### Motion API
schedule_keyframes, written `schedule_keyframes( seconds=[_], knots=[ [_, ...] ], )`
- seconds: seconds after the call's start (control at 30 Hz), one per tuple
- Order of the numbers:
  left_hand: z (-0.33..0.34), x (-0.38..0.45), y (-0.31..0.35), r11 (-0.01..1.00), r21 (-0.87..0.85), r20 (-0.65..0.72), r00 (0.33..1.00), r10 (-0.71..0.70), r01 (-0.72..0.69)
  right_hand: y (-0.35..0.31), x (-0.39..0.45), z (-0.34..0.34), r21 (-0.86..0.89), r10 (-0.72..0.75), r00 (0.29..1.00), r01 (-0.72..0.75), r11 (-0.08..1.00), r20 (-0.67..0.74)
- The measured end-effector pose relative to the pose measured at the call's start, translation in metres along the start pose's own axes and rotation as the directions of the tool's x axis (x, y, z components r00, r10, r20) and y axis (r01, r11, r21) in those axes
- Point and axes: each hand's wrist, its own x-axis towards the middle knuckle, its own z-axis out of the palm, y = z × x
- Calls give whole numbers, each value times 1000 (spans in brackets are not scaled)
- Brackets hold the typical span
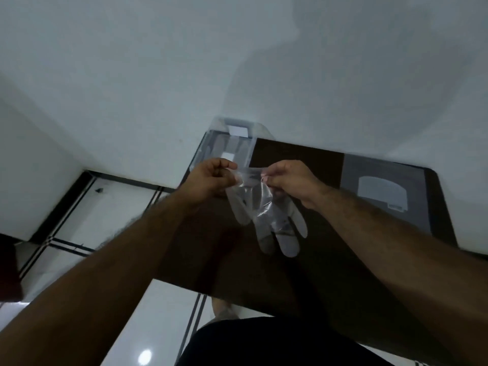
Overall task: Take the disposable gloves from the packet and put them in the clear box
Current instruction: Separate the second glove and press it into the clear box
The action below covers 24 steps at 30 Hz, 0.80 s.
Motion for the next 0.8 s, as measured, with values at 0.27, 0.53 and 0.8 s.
schedule_keyframes(
  seconds=[0.27, 0.53, 0.8],
  knots=[
    [-115, 94, 5, 925, 373, 95, 995, 41, -74, -64, 106, 46, -147, -9, 994, -8, 989, -113],
    [-158, 200, 28, 883, 456, 34, 994, 106, -109, -101, 204, 53, -312, -173, 953, 89, 946, -251],
    [-167, 251, 67, 590, 719, 85, 889, 450, -368, -120, 252, 44, -321, -353, 855, 236, 917, -380]
  ],
)
